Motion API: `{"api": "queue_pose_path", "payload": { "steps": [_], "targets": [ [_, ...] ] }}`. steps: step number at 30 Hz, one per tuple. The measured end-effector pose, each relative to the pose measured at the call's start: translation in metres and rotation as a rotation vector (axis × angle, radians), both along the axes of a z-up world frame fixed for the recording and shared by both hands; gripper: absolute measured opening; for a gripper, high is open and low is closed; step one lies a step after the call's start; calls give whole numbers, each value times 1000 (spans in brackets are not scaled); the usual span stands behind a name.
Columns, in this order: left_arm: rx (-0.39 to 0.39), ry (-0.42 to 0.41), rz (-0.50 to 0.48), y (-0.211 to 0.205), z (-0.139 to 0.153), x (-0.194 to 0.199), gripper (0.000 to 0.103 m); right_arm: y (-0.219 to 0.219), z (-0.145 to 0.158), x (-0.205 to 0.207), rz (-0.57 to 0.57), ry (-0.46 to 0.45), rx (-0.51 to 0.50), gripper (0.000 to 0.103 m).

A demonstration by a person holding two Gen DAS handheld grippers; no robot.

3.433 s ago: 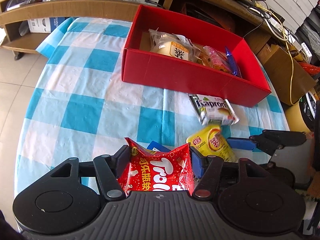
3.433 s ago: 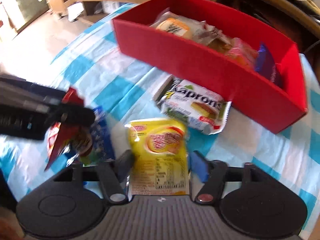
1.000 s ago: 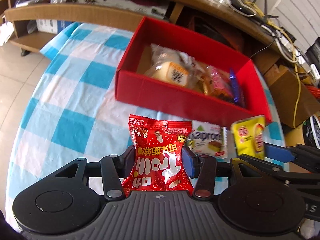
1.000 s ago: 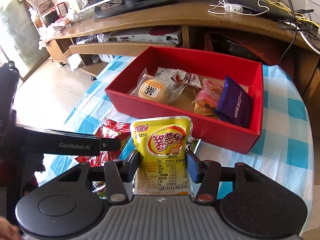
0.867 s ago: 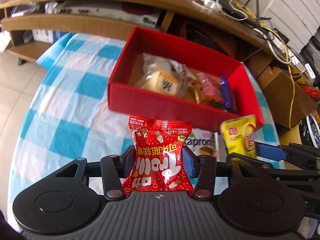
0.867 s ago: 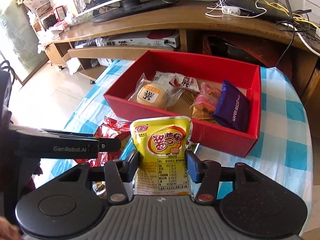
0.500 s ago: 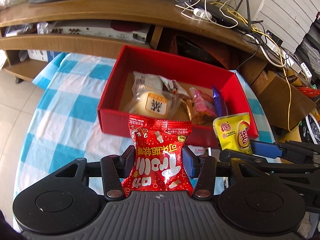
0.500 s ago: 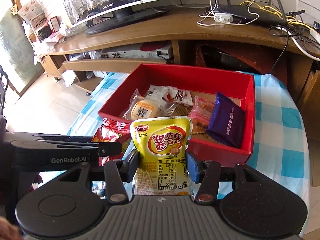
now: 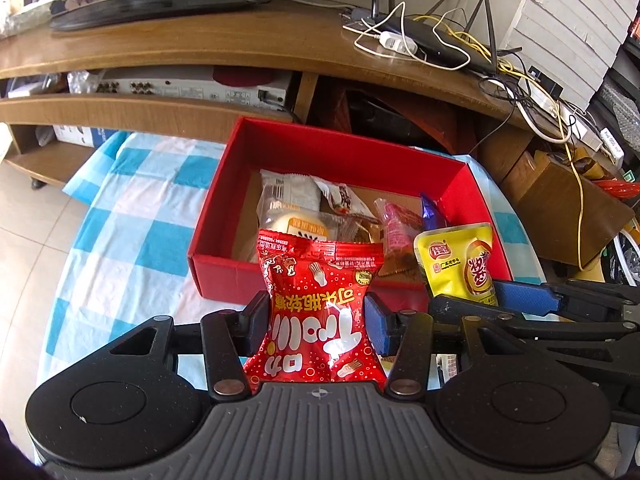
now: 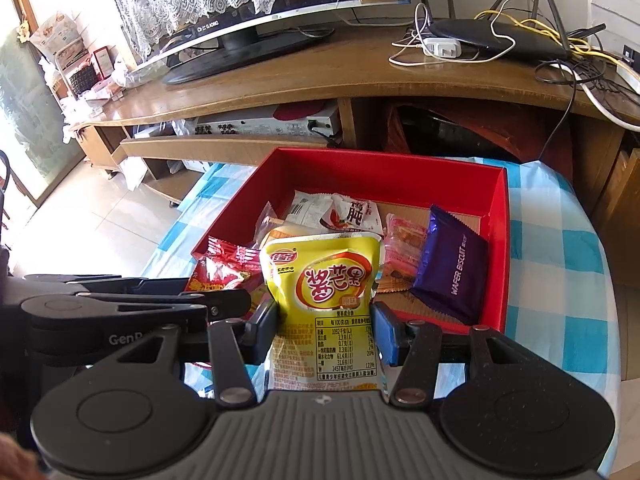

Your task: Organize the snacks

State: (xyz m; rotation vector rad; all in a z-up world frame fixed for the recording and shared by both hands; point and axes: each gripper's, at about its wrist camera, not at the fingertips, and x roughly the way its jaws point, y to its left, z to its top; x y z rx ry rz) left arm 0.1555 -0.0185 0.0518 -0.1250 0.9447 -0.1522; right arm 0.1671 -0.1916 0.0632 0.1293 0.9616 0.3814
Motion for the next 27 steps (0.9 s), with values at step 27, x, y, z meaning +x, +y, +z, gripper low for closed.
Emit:
{"api": "queue_pose_path", "payload": {
  "steps": [27],
  "targets": [
    [77, -83, 5, -17, 13, 44, 56, -9, 3, 46, -67, -36, 13, 58]
  ]
}}
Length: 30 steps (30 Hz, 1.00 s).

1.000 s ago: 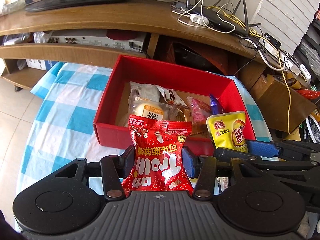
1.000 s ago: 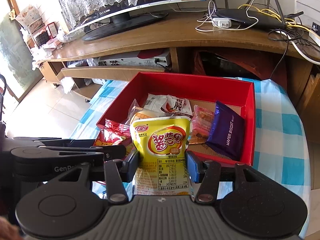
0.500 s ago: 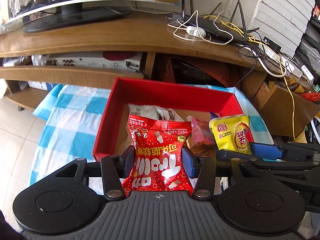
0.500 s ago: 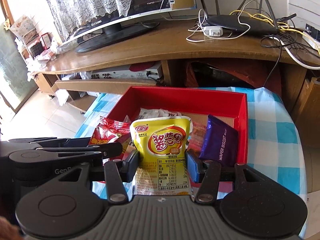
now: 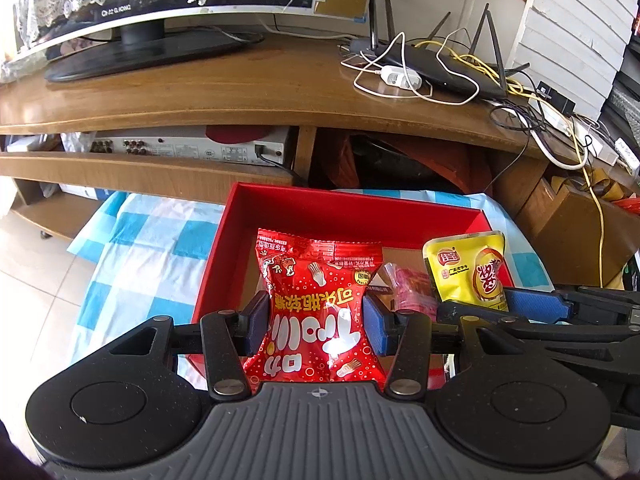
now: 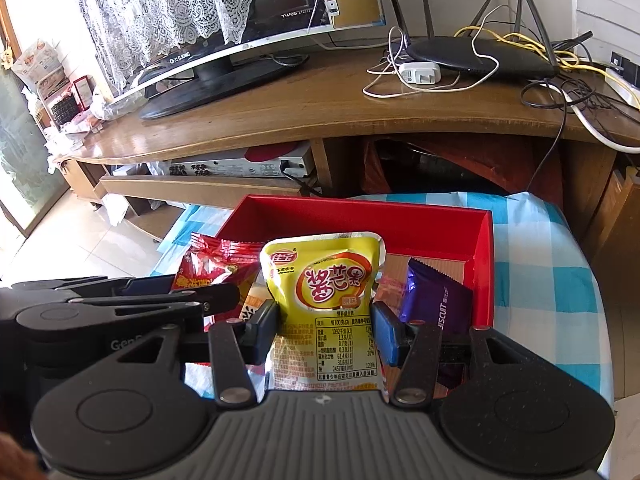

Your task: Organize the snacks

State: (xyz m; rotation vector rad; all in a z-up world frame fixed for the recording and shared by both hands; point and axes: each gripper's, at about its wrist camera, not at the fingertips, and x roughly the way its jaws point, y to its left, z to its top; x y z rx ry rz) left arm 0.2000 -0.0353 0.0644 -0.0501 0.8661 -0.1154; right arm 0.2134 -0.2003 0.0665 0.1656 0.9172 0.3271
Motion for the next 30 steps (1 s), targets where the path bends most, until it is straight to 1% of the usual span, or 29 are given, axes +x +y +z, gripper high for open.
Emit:
{"api": "queue_pose_path", "payload": {
  "steps": [30],
  "targets": [
    [16, -17, 24, 1, -1, 27, 55, 2, -5, 29, -22, -19, 5, 58]
  ]
}}
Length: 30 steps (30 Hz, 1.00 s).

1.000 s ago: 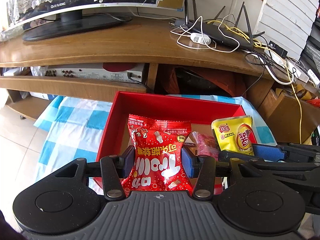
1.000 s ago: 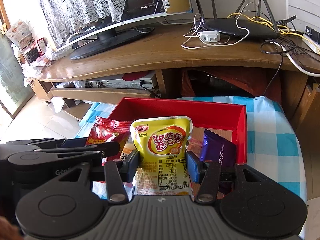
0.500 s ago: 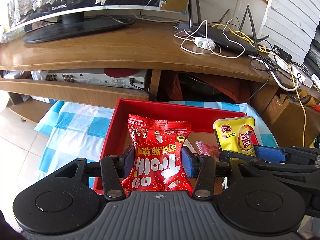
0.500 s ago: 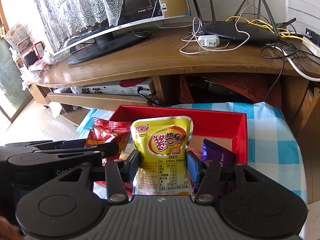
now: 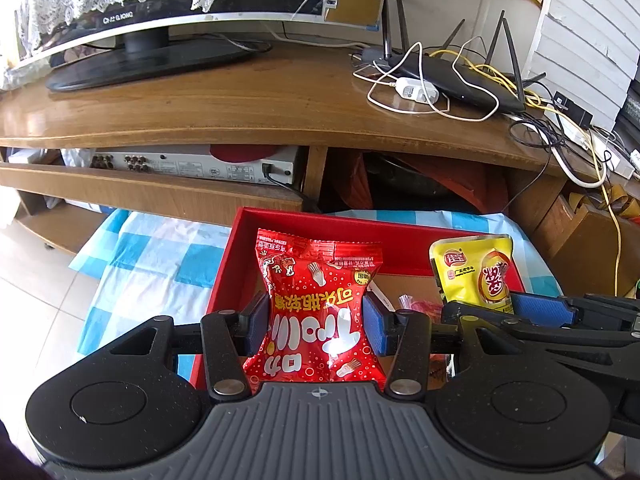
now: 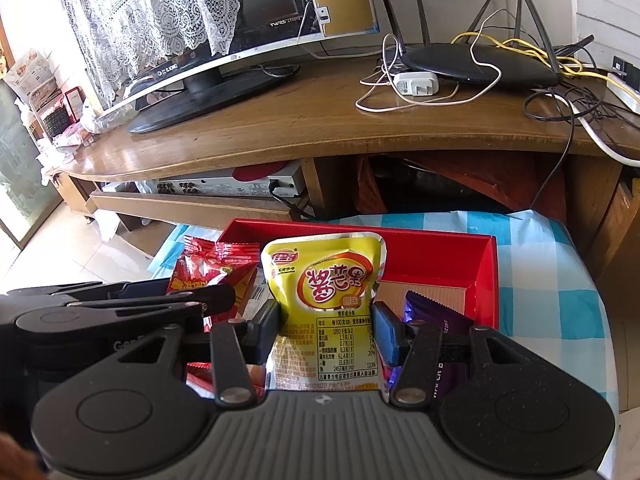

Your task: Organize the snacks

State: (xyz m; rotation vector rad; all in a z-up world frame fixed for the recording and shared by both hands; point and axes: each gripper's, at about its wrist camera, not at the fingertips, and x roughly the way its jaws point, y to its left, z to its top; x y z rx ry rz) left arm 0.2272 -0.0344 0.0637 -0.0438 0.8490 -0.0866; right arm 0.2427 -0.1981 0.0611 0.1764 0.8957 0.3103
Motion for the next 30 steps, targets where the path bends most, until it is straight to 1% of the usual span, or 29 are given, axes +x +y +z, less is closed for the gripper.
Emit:
{"api": "queue_pose_path", "payload": {
  "steps": [30],
  "targets": [
    [27, 5, 24, -1, -11, 14, 55, 4, -12, 14, -8, 10, 6, 58]
  ]
}}
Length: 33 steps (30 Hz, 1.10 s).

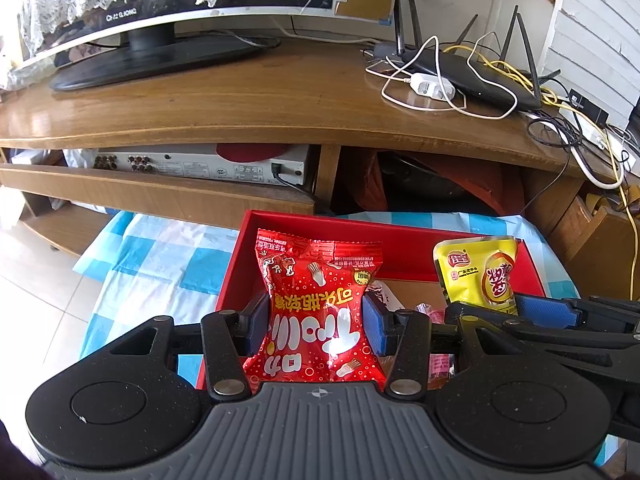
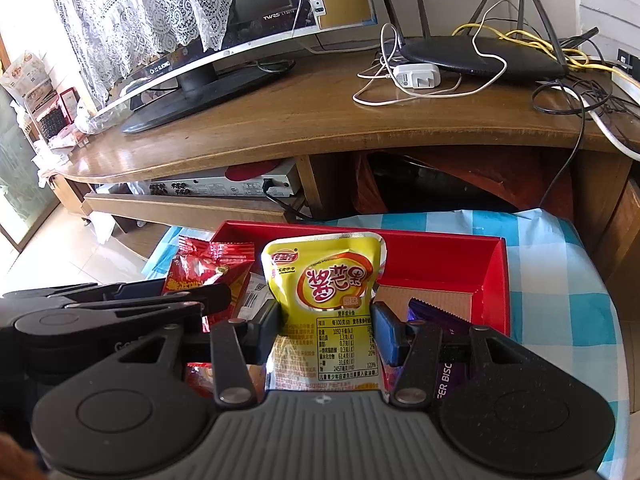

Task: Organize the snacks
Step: 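Open both grippers to release the Trolli and yellow packets, lift away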

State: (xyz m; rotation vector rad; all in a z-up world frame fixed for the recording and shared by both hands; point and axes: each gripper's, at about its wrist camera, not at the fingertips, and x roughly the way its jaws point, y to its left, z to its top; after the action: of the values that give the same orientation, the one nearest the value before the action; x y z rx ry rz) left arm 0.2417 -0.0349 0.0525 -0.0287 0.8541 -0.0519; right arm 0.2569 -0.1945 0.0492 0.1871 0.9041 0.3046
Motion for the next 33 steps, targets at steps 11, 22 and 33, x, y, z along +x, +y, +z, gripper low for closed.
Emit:
{"api": "queue_pose_path", "payload": {
  "steps": [11, 22, 33],
  "targets": [
    [10, 19, 10, 1, -9, 7, 55, 3, -10, 8, 1, 13, -7, 58],
    [29, 47, 25, 4, -20, 13, 55, 10, -21, 13, 10, 20, -31, 58],
    [47, 61, 40, 9, -30, 21, 55, 16, -31, 21, 16, 24, -41, 58]
  ]
}}
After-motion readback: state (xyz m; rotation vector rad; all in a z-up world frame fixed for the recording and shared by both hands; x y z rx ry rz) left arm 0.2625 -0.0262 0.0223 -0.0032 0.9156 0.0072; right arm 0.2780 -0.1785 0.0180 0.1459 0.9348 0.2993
